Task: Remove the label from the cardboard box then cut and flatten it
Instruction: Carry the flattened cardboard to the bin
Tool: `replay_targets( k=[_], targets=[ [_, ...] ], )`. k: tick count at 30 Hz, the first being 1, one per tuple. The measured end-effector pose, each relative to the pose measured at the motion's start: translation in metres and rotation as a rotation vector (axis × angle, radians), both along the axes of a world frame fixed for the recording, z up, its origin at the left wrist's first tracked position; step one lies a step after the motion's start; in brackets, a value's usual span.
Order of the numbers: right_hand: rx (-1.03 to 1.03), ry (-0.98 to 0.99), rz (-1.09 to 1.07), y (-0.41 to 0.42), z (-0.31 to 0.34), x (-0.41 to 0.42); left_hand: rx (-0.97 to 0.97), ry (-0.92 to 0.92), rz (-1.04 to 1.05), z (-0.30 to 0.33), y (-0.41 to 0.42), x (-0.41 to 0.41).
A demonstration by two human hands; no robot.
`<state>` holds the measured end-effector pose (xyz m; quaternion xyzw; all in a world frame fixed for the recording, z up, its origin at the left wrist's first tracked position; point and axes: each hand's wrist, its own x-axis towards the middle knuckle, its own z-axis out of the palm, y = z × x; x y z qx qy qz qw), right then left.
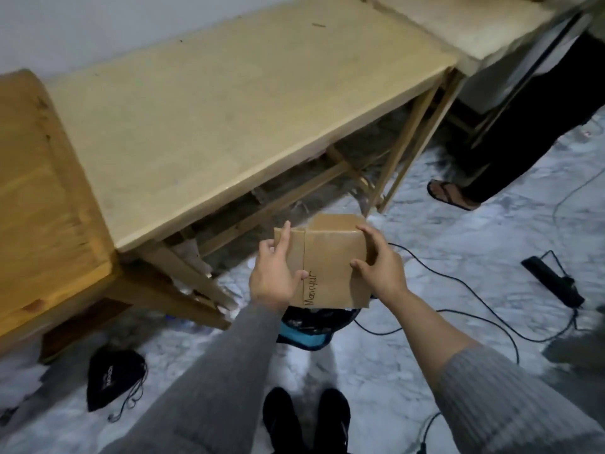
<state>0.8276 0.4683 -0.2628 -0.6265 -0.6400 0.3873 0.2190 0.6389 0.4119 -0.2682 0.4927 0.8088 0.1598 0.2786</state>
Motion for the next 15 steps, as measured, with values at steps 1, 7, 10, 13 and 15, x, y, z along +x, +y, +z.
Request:
replay_targets(
  k=[1, 7, 10, 13, 15],
  targets=[
    [-0.008, 0.008, -0.009, 0.006, -0.024, 0.001, -0.018, -0.003, -0.004, -0.023, 0.008, 0.001],
    [0.012, 0.02, -0.023, 0.038, -0.164, 0.003, 0.018, -0.044, -0.011, -0.166, 0.044, 0.004],
    [0.022, 0.013, -0.026, 0.043, -0.226, -0.003, 0.072, -0.104, 0.024, -0.227, 0.054, 0.014],
    [-0.026, 0.0, -0.072, 0.041, -0.27, -0.007, 0.043, -0.13, 0.041, -0.266, 0.061, 0.024],
    [-0.04, -0.022, -0.061, 0.042, -0.289, -0.009, 0.011, -0.124, 0.044, -0.284, 0.064, 0.023]
  ],
)
